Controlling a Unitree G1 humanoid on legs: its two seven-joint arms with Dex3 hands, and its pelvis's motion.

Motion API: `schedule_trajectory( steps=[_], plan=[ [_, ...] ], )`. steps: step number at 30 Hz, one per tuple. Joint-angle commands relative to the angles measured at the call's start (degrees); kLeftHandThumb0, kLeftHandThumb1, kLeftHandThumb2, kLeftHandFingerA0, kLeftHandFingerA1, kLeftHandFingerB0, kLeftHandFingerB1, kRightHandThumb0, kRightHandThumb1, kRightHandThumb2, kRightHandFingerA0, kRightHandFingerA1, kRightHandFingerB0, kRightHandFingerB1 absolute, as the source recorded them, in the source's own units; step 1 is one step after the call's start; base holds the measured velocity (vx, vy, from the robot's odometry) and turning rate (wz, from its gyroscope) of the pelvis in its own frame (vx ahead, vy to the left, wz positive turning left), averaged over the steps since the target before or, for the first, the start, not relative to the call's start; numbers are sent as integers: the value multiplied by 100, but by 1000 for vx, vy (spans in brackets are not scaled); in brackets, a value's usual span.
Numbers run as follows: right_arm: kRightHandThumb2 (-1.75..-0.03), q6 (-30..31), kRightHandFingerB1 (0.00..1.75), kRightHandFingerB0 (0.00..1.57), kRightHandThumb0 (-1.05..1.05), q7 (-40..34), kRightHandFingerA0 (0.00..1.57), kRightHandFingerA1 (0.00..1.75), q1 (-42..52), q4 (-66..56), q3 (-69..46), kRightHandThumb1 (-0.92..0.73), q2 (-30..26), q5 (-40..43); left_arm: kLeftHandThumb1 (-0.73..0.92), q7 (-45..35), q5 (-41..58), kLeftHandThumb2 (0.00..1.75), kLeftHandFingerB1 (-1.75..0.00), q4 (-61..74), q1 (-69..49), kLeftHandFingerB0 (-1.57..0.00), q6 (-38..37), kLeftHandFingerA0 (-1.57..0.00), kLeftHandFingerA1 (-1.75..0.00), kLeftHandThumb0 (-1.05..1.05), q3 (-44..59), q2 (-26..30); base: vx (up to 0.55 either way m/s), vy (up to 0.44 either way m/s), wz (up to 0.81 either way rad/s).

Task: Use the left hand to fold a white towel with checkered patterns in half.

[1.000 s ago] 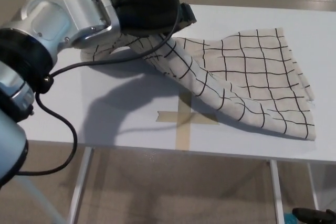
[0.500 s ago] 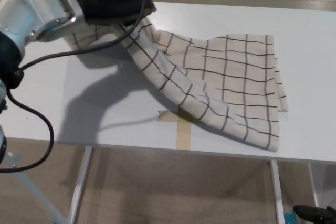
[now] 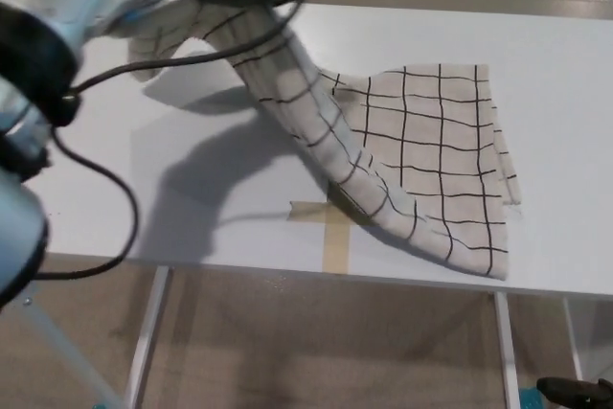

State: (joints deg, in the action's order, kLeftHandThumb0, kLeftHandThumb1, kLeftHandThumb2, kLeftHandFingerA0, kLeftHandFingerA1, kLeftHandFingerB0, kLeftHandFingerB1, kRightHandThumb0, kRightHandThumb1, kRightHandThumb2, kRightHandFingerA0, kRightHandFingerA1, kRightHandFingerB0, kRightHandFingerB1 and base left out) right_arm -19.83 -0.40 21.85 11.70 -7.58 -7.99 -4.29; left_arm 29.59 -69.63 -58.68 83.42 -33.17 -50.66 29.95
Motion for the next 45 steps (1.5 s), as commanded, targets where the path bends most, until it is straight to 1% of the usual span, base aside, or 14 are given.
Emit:
schedule_trajectory(
  steps=[1,8,9,12,13,15,30,31,32,33,34,36,37,45],
  plan=[
    [-57,-6,55,83,-47,-77,81,67,31,-48,-38,-53,31,30,55,-90,-26,57,-170,77,483,-72,-178,-91,-175,-34,-77,-710,0,0,0],
    [-57,116,54,83,-49,-42,84,68,33,-173,-88,-54,-39,57,49,-9,-184,60,-161,84,490,-81,-287,-89,-175,-57,-434,-1485,0,0,0],
    [-57,179,55,84,-49,-15,85,68,43,-237,-89,-54,-44,75,39,52,-170,72,-136,67,427,-84,-396,-121,-160,-64,-524,-1665,0,0,0],
    [-57,254,54,83,-48,10,85,68,43,-304,-86,-54,-49,88,39,146,-177,71,-137,36,372,-84,-443,-122,-160,-63,-624,-1804,0,0,0],
    [-57,294,54,83,-48,31,86,69,43,-343,-87,-54,-41,122,50,125,-172,56,-170,39,306,-76,-468,-93,-175,-39,-671,-1892,0,0,0],
    [-57,381,54,84,-48,57,87,68,24,-443,-100,-54,-27,186,53,-55,-118,56,-173,44,77,-75,-544,-94,-175,-38,-772,-2139,0,0,0],
    [-57,323,55,85,-49,6,95,73,-239,-446,-94,-54,-36,113,56,-701,192,58,-170,54,-1272,-73,-587,-92,-175,-41,-725,-2224,0,0,0],
    [-56,332,56,85,-49,3,94,73,-255,-449,-93,-54,-49,96,56,-1320,451,61,-110,2,-1333,-82,-518,-84,-161,-48,-567,-2269,0,0,0],
    [-56,332,56,85,-49,3,94,73,-255,-449,-93,-54,-49,96,56,-1320,451,61,-110,2,-1333,-82,-518,-84,-161,-48,-567,-2269,0,0,0],
    [-57,282,55,86,-49,13,93,73,-279,-414,-97,-53,-71,86,49,-2889,955,85,-41,-13,-1464,-13,-43,-5,-29,-77,-233,-2414,0,0,0],
    [-57,232,55,86,-50,22,93,73,-302,-374,-105,-53,-87,89,55,-3820,1233,90,-14,45,-1566,-5,428,0,0,-90,-23,-2516,0,0,0],
    [-57,144,54,86,-49,48,92,72,-348,-302,-119,-54,-102,122,53,-4923,1585,92,-9,144,-1682,0,1092,0,0,-92,272,-2649,0,0,0],
    [-57,109,54,85,-49,55,90,71,-385,-264,-128,-54,-112,132,61,-5264,1753,59,-9,138,-1685,0,1263,0,0,-98,425,-2662,0,0,0],
    [-57,-13,53,86,-46,90,87,68,-449,-148,-138,-54,-85,203,56,-5821,1827,69,-14,312,-1780,0,1501,0,0,-105,687,-2610,0,0,0]
  ],
)
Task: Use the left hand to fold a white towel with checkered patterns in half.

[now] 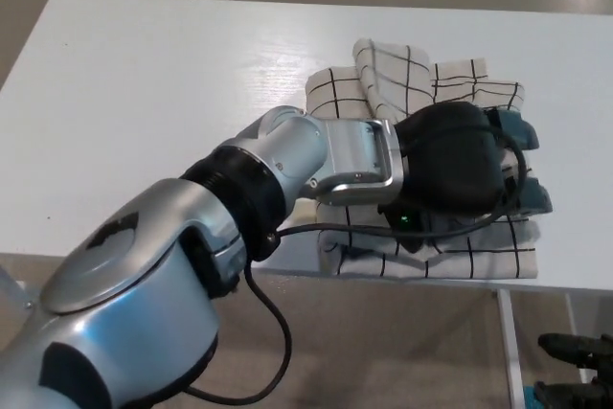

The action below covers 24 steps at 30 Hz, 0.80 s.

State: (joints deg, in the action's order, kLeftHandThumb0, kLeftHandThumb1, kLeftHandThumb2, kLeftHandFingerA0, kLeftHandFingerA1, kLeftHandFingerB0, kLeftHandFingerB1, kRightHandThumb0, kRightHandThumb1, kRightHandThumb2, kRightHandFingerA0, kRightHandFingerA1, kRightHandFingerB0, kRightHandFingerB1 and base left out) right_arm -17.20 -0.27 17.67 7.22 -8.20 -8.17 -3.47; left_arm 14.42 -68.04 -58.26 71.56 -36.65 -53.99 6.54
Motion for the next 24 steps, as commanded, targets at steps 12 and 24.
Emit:
schedule_trajectory(
  steps=[12,24],
  plan=[
    [-57,-145,55,87,-46,49,86,66,-51,258,-42,-53,-74,46,49,-5274,2437,79,-9,919,-287,0,2294,0,0,-103,1849,-276,0,0,0],
    [-57,-499,53,89,-47,175,91,67,-292,592,-62,-52,-161,134,60,-4687,3323,67,-25,1649,1069,0,1969,0,-9,-98,3020,-417,0,0,0]
  ],
)
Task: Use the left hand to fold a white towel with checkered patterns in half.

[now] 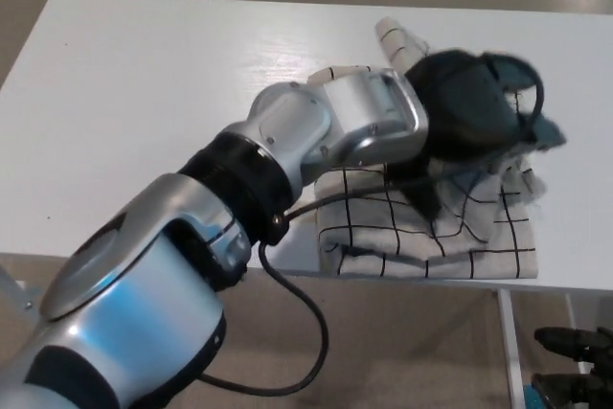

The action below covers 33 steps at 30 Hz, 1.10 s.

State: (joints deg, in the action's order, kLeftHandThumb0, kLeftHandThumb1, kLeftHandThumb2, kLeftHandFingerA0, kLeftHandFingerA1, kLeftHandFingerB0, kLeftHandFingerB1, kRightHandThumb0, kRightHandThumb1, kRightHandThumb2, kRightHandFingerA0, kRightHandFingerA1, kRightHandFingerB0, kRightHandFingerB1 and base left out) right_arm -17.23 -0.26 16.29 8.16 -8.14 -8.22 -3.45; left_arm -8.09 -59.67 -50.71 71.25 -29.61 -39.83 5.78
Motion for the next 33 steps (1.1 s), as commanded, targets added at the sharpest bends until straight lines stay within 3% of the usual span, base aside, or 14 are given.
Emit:
schedule_trajectory(
  steps=[1,2,6,7,15,16,17,18,19,22,24,25,30,33],
  plan=[
    [-57,-496,53,89,-47,174,91,67,-154,499,-68,-52,-156,132,60,-2435,2485,67,-25,894,1101,0,1265,0,-9,-98,1604,-340,0,0,0],
    [-57,-492,53,89,-47,217,91,65,-144,490,-70,-52,-161,171,47,-2369,2482,93,-22,953,1209,-2,1226,0,-2,-86,1656,-362,0,0,0],
    [-57,-529,54,90,-45,320,90,65,-129,510,-50,-51,-165,243,47,-2424,2325,95,-25,1273,1410,-4,1239,-3,-2,-86,1725,-428,0,0,0],
    [-57,-519,54,91,-45,326,90,65,-111,505,-41,-51,-152,247,50,-2493,2307,83,-28,1366,1369,-7,1251,0,-7,-101,1721,-439,0,0,0],
    [-56,-592,55,91,-45,358,91,65,-91,598,-18,-51,-160,189,49,-2928,2389,82,-27,1911,1008,-6,1400,0,-9,-100,1767,-360,0,0,0],
    [-56,-569,55,91,-45,324,91,65,-117,588,-11,-51,-165,139,49,-2979,2483,80,-28,2058,987,-7,1359,0,-10,-100,1843,-253,0,0,0],
    [-56,-567,55,91,-45,323,90,65,-119,584,-10,-51,-171,130,65,-3002,2524,61,-29,2146,978,-5,1363,0,-16,-98,1884,-204,0,0,0],
    [-56,-569,55,91,-45,324,90,65,-120,584,-11,-51,-174,127,65,-3023,2550,61,-29,2213,970,-5,1376,0,-16,-98,1911,-174,0,0,0],
    [-56,-587,55,91,-44,341,90,65,-143,605,-15,-51,-191,131,60,-3038,2631,74,-28,2303,970,-5,1372,0,-17,-101,2006,-94,0,0,0],
    [-56,-606,55,92,-45,360,90,64,-198,650,-22,-51,-225,131,59,-3269,3061,74,-28,2587,1028,-4,1486,0,-14,-103,2363,156,0,0,0],
    [-56,-553,55,92,-45,365,90,64,-202,629,-24,-51,-222,147,68,-3481,3363,62,-30,2875,1017,-5,1686,0,-14,-98,2618,328,0,0,0],
    [-56,-494,55,92,-45,372,89,64,-208,627,-27,-51,-206,180,50,-3700,3665,97,-28,3201,952,-4,1945,-4,-5,-86,2865,488,0,0,0],
    [-56,-551,55,90,-47,355,86,64,-94,683,-106,-52,-112,329,52,-4031,4438,96,-30,4327,217,-6,2359,-5,-7,-86,3496,998,0,0,0],
    [-56,-577,53,73,-47,412,77,66,35,676,-163,-52,-40,496,52,-4332,4966,94,-30,5216,-444,-5,2606,-4,-11,-84,4006,1517,0,0,0]
  ],
)
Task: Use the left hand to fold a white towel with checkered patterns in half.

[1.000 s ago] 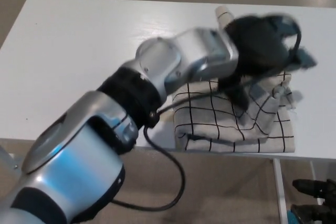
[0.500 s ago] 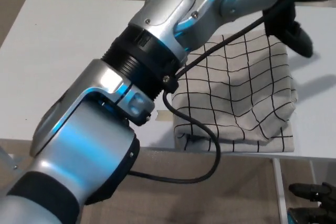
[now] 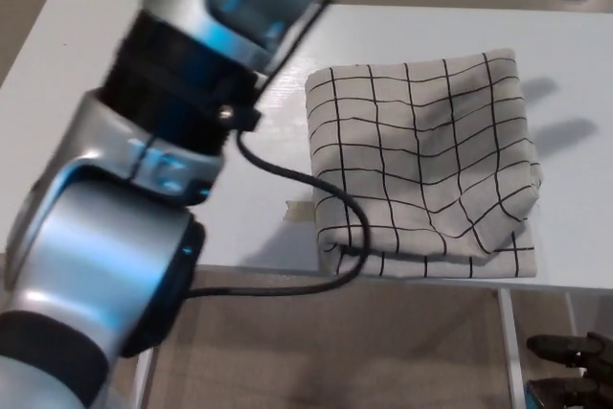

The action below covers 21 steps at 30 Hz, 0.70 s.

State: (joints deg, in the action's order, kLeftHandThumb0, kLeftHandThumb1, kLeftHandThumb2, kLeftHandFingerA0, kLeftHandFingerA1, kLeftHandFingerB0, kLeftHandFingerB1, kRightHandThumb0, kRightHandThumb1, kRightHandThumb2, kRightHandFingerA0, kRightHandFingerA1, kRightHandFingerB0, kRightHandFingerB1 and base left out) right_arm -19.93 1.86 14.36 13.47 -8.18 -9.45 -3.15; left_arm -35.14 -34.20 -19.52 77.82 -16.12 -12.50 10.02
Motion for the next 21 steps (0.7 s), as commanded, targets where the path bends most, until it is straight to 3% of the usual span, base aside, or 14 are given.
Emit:
schedule_trajectory(
  steps=[1,8,13,17,18,21],
  plan=[
    [-56,-336,53,68,-47,263,74,66,343,135,-205,-52,99,580,52,-1776,2724,94,-30,2576,-1468,-4,1441,-3,-12,-82,1578,1348,0,0,0],
    [-56,124,53,55,-51,296,59,69,571,-487,-421,-54,23,825,51,-2071,3955,90,-32,4103,-2972,-7,1901,-6,-12,-79,3164,2132,0,0,0],
    [-57,305,52,57,-51,146,62,70,572,-763,-553,-55,27,819,47,-1979,4760,83,-37,5082,-4331,-8,1972,-7,-15,-73,4329,2134,0,0,0],
    [-57,285,51,55,-51,33,63,70,619,-828,-681,-56,33,800,41,-2441,6329,79,-39,5344,-5474,-6,2820,-2,-22,-63,5258,2225,0,0,0],
    [-57,341,51,55,-51,47,63,71,627,-860,-736,-56,48,897,45,-2827,6876,72,-36,5286,-6103,-8,3113,-8,-24,-69,5657,2275,0,0,0],
    [-56,466,51,54,-52,94,64,72,695,-962,-772,-56,80,1016,43,-3497,7210,73,-37,5075,-7095,-11,3330,-7,-27,-66,6243,2273,0,0,0]
  ],
)
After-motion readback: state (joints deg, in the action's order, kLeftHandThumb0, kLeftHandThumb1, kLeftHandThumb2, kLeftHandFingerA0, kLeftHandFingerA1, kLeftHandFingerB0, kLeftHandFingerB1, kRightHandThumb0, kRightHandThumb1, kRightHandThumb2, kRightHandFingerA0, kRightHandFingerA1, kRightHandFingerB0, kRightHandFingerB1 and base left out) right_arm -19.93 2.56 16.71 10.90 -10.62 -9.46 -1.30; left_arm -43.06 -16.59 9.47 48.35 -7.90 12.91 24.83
